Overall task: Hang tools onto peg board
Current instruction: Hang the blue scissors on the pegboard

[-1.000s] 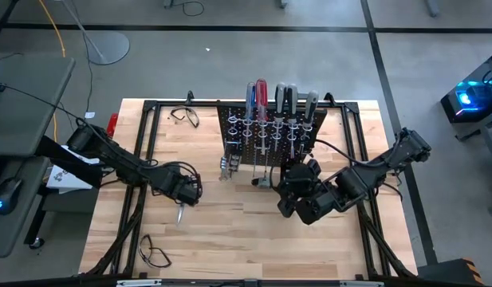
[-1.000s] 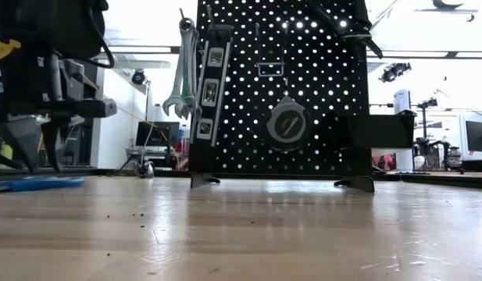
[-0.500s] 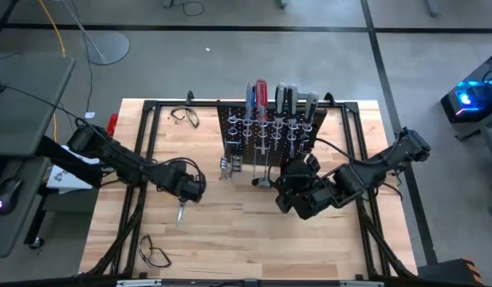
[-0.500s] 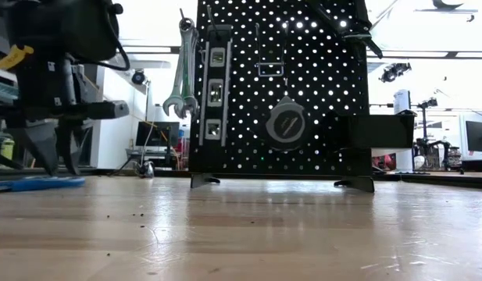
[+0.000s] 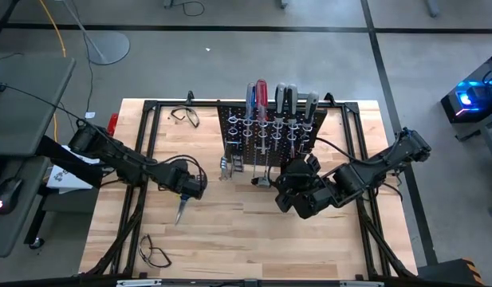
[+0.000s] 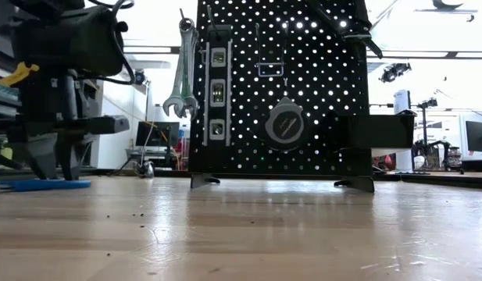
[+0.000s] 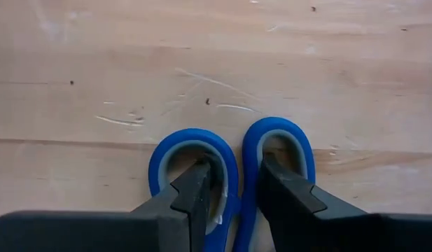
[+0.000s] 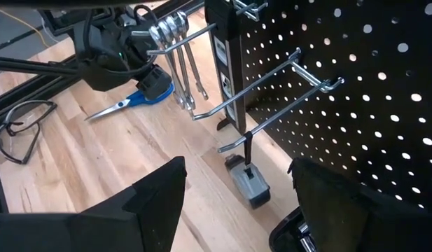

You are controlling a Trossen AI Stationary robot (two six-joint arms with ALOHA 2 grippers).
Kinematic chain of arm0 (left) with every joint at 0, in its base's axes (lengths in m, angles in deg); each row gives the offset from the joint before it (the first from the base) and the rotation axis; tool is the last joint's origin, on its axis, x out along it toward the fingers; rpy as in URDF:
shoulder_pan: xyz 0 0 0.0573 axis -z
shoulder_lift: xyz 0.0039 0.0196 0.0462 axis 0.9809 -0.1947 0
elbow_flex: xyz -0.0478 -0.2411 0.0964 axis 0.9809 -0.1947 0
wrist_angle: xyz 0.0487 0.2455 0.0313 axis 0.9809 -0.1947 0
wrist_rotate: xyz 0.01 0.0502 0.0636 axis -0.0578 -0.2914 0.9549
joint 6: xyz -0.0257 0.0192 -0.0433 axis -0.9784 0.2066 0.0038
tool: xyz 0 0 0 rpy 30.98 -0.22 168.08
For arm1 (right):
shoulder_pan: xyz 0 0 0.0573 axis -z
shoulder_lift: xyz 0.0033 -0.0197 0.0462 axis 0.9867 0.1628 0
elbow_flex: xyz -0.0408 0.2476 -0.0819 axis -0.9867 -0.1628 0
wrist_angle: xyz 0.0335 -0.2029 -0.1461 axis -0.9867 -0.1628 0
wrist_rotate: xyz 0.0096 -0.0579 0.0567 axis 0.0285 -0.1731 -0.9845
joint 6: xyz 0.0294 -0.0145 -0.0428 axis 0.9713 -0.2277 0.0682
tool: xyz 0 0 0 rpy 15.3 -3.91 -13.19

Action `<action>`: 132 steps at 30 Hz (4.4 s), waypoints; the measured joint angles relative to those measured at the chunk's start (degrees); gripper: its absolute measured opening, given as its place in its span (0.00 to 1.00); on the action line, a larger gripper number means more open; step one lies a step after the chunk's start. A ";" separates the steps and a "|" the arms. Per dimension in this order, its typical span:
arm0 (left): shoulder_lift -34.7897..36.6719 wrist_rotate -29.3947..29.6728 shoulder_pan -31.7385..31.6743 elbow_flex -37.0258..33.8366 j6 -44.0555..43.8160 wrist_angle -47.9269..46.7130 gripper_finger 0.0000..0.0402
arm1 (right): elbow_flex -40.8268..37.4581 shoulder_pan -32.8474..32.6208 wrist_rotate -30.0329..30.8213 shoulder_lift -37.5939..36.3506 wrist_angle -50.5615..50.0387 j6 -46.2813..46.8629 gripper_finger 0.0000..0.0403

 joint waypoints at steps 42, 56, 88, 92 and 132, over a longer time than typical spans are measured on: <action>15.94 -15.65 14.58 4.47 33.58 -9.48 0.00 | 0.00 0.12 -0.26 0.00 0.42 2.10 0.62; 13.74 -20.31 33.66 3.15 13.95 -11.27 0.00 | 0.00 0.14 -0.17 0.00 0.05 1.52 0.62; 13.79 -16.16 34.40 -3.25 9.71 -6.27 0.00 | 0.00 0.19 -0.38 0.00 0.02 3.23 0.62; 13.79 -16.18 34.69 -3.25 9.71 -5.28 0.00 | 0.02 0.19 -0.40 0.00 0.02 3.50 0.62; 4.52 -13.57 32.12 -2.49 20.57 -2.74 0.00 | 0.00 -0.57 -5.62 0.13 -0.14 4.36 0.62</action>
